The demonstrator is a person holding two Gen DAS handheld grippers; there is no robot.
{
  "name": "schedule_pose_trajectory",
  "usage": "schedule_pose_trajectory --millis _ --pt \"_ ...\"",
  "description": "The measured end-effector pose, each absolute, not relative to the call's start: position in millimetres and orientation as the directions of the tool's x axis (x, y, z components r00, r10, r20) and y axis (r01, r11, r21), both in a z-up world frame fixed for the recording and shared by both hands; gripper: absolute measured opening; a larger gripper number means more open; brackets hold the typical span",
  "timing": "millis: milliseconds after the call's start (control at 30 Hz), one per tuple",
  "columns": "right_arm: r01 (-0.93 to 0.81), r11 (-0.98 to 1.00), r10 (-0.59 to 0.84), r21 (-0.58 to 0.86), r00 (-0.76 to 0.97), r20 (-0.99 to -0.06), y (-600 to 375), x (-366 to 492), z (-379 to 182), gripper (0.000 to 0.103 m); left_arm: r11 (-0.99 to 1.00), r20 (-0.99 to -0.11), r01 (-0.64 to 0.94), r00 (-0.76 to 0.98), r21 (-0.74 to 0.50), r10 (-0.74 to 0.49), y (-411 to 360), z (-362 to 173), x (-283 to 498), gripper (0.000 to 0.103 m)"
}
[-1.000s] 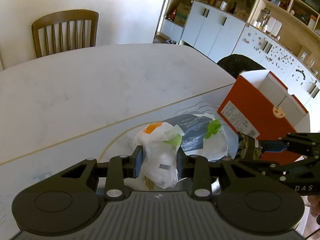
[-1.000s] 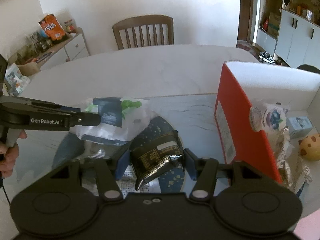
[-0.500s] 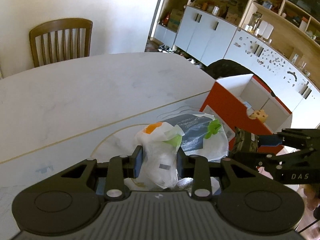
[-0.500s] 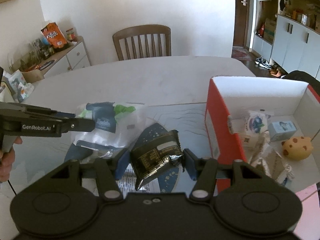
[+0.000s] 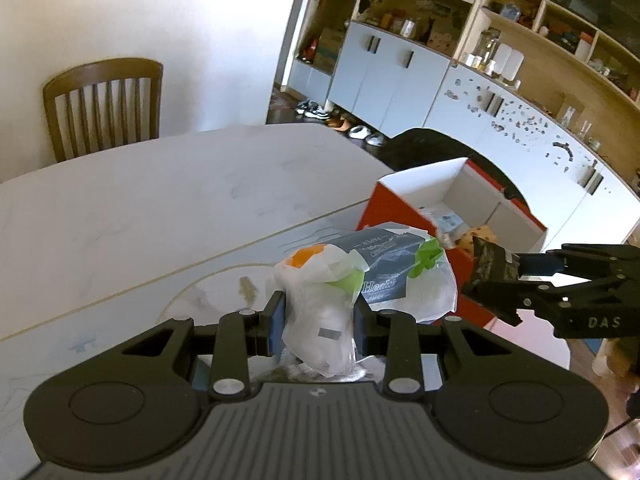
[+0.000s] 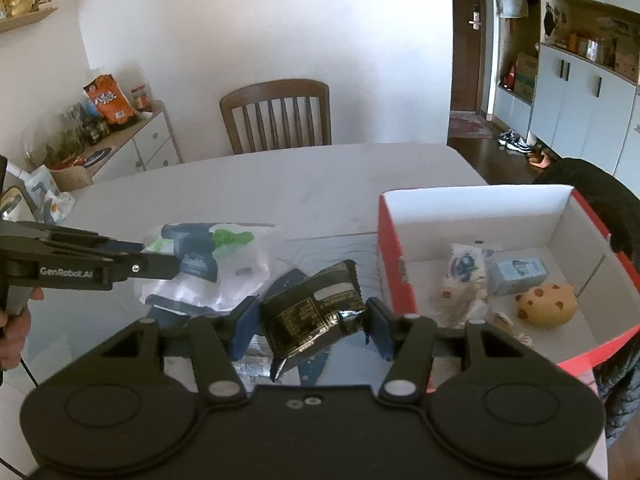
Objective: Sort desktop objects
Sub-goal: 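Carry the white bag and dark packet with both grippers over the red shoebox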
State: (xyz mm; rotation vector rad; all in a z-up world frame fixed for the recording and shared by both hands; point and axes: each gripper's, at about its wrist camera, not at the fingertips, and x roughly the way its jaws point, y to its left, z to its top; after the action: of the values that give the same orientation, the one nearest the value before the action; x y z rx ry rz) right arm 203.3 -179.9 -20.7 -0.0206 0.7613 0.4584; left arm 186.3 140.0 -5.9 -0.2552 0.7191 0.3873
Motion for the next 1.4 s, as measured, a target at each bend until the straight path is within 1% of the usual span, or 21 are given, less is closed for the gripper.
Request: schedule_pose_trajectory --millis 300,833,1400 --pt "-0.37 0.918 0.366 0.141 0.656 -0.66 -217.9 201.5 -9.7 0.057 0.921 -0.667 -0.378 0.712 -0.098 0.221 112.4 5.3 204.5 0.032" --pt "-0.327 0.934 0.341 0.148 0.678 -0.651 -295.5 212.6 -9.9 0.057 0.944 -0.666 -0.316 0.725 -0.091 0.178 58.3 0.1 267.2 0.032" --pt "-0.326 0.935 0.332 0.141 0.66 -0.674 -364.6 248.8 -25.7 0.057 0.942 -0.662 -0.33 0.72 -0.063 0.208 26.9 -14.7 359.5 0.032"
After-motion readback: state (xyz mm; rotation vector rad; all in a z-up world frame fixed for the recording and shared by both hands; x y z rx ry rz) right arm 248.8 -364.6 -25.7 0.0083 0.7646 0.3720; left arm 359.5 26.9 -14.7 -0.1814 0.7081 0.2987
